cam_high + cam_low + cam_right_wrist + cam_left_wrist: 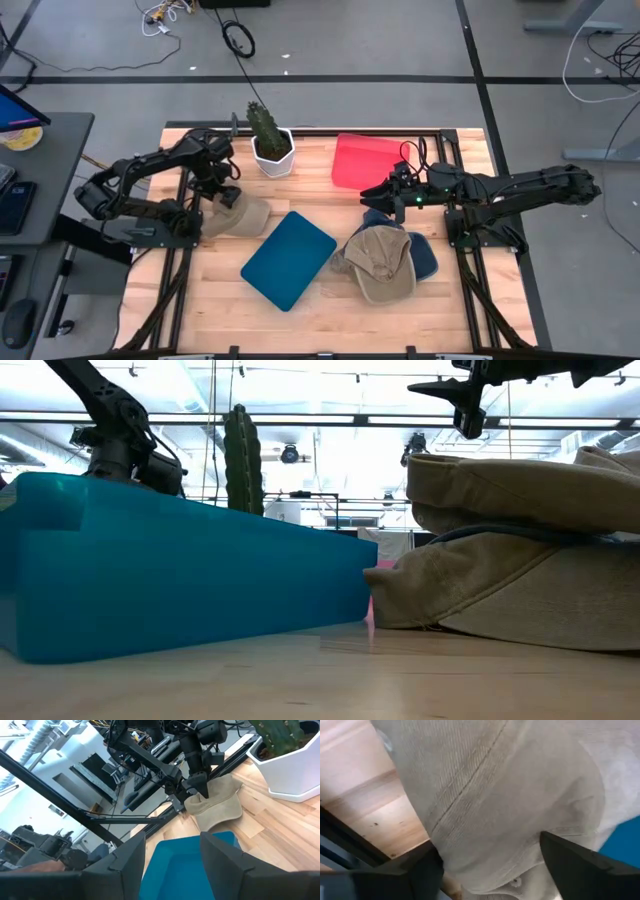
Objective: Pick & Place hat
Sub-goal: Put the brown cap into the blue bin
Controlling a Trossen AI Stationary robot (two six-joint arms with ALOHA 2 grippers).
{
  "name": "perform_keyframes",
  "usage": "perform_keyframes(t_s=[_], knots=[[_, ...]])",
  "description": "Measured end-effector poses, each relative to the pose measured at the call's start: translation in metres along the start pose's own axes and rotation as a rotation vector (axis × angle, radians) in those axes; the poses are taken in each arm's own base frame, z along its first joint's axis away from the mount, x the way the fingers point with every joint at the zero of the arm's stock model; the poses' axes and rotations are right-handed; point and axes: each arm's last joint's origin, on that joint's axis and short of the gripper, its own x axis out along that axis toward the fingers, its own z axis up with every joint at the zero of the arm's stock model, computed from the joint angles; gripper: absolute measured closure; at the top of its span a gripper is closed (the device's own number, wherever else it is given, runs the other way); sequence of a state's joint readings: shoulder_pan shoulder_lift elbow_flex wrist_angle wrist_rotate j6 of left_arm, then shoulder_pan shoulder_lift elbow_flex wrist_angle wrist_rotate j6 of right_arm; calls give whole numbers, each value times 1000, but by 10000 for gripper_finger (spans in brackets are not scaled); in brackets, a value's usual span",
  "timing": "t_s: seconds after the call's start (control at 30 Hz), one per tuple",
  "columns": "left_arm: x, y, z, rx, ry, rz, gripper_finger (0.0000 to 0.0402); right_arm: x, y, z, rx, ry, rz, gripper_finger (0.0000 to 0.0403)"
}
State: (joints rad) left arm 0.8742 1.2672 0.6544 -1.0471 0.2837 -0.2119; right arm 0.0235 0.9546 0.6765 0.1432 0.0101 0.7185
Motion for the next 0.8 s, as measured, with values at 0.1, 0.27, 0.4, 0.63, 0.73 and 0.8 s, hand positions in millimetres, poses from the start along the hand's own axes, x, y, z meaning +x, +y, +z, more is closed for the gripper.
perform_keyframes(t_s=[0.1, 0.27, 0.4, 0.63, 0.73, 0.8], knots=[[-1, 0, -1, 0, -2, -14, 166, 0, 0, 0, 0, 0, 0, 211], [-2, 0, -6, -11, 36, -10, 277, 0, 0, 0, 3, 0, 0, 211], [-3, 1, -12, -4, 85, -4, 366, 0, 0, 0, -1, 0, -1, 211], [-16, 0, -29, -5, 65, -49, 393, 0, 0, 0, -1, 0, -1, 211], [-29, -3, -38, -14, 16, -88, 396, 0, 0, 0, -1, 0, -1, 211], [-44, -7, -43, -21, -38, -114, 396, 0, 0, 0, -1, 0, -1, 211]])
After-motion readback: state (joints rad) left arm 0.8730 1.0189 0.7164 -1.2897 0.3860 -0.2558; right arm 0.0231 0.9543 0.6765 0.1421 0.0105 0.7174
